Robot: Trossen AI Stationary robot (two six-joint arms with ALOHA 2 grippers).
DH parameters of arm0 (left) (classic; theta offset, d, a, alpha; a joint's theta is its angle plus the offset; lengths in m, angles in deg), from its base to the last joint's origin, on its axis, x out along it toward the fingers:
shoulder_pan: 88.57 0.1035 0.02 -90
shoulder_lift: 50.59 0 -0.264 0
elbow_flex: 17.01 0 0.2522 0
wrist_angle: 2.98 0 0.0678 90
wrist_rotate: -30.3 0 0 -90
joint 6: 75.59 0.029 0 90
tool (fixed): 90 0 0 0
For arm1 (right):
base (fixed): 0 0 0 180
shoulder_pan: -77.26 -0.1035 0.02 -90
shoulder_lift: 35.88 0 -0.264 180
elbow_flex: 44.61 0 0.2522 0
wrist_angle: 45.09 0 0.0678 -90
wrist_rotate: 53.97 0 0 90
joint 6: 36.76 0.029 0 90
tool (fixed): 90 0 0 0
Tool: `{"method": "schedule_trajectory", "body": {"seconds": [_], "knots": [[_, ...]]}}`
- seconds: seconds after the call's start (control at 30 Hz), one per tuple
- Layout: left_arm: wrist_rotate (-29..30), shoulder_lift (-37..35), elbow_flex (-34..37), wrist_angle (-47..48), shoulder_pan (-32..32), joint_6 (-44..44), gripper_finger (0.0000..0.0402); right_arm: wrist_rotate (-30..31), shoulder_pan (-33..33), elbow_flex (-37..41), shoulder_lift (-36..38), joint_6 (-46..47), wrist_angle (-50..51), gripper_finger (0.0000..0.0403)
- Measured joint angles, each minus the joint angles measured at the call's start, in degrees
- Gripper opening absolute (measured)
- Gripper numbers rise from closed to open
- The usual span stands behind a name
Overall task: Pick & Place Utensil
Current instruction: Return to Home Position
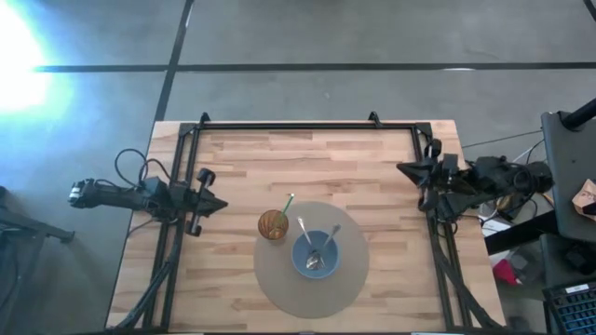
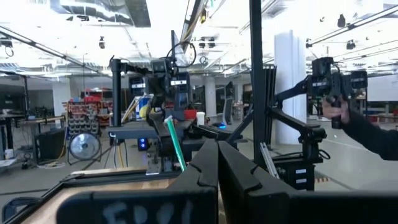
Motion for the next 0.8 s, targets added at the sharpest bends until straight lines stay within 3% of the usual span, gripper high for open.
{"method": "schedule_trajectory", "body": {"seconds": [0.1,0.3,0.57,0.8], "knots": [[0.0,0.0,0.0,0.4,0.0,0.0,0.0002,0.2,0.0,3.1,1.6,1.2,0.3,0.0008],[0.2,0.0,0.0,1.3,0.0,0.2,0.0003,7.2,0.0,9.3,3.7,4.6,0.2,0.0008],[4.8,0.0,0.0,3.0,0.0,0.3,0.0003,7.4,0.0,15.6,5.7,6.8,-4.2,0.0008],[5.1,0.0,0.1,5.6,0.0,0.3,0.0003,7.3,0.0,21.8,7.3,6.8,-10.1,0.0008]]}}
